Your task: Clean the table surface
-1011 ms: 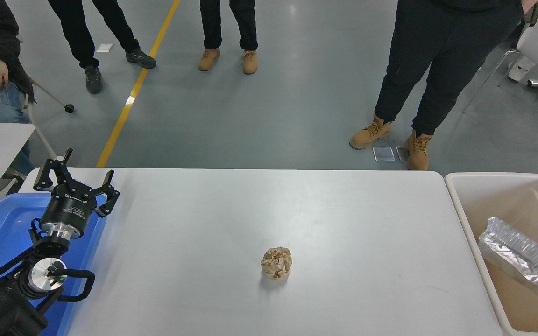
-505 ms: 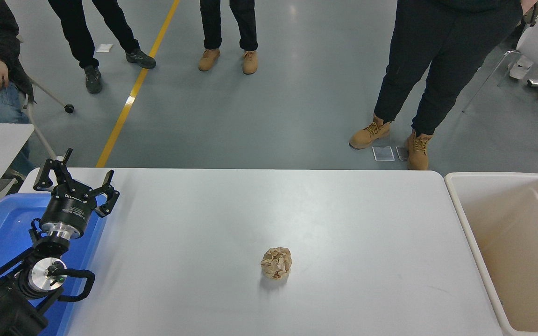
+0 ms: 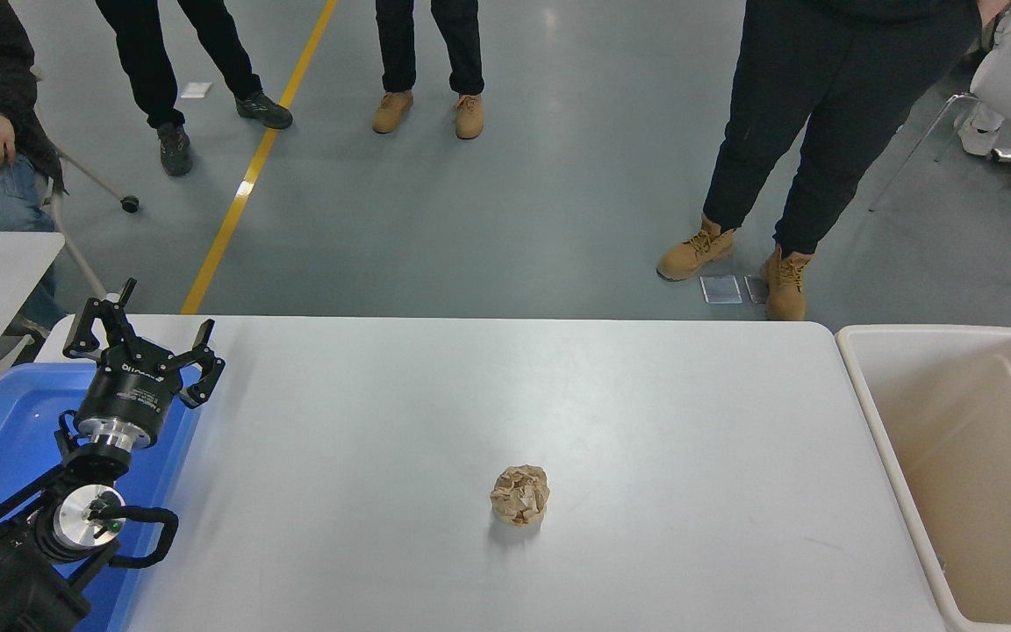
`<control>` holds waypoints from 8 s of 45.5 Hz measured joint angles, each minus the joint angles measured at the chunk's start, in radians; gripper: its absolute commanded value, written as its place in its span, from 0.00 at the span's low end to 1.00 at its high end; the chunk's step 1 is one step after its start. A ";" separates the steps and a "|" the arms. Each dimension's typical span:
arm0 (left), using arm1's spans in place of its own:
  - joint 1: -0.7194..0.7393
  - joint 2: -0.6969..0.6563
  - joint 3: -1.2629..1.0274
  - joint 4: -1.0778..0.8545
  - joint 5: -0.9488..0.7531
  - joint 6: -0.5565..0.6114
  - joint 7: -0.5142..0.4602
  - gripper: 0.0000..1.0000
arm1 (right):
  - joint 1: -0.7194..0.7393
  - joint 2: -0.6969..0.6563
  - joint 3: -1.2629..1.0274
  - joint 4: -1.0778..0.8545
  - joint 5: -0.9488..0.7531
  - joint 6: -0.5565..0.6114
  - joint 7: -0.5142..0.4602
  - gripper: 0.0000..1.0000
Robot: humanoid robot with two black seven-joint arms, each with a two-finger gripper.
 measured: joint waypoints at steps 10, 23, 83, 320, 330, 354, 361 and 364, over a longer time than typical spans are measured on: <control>0.000 0.000 0.000 0.000 0.000 0.000 0.000 0.99 | 0.043 -0.021 0.117 0.070 0.089 -0.005 -0.001 0.99; 0.000 0.000 0.000 0.000 0.000 0.000 0.000 0.99 | 0.096 -0.061 0.194 0.242 0.254 -0.064 -0.001 0.99; 0.000 0.000 0.000 0.000 0.000 0.000 0.000 0.99 | -0.025 0.175 0.405 0.385 0.255 -0.189 0.169 0.99; 0.000 0.000 0.000 0.000 0.000 0.000 0.000 0.99 | 0.680 0.695 -1.096 0.584 -0.436 0.028 0.210 0.98; 0.000 0.000 0.000 0.000 0.000 0.000 0.000 0.99 | 0.644 0.695 -1.047 0.580 -0.516 -0.030 0.213 0.98; 0.000 0.000 0.000 0.000 0.000 0.000 0.000 0.99 | 0.552 0.695 -0.976 0.562 -0.709 -0.056 0.215 0.98; 0.000 0.000 0.000 0.000 0.000 0.000 0.000 0.99 | 0.520 0.695 -0.939 0.548 -0.726 -0.057 0.214 0.98; 0.000 0.000 0.000 0.000 0.000 0.000 0.000 0.99 | 0.508 0.695 -0.925 0.545 -0.730 -0.057 0.214 0.98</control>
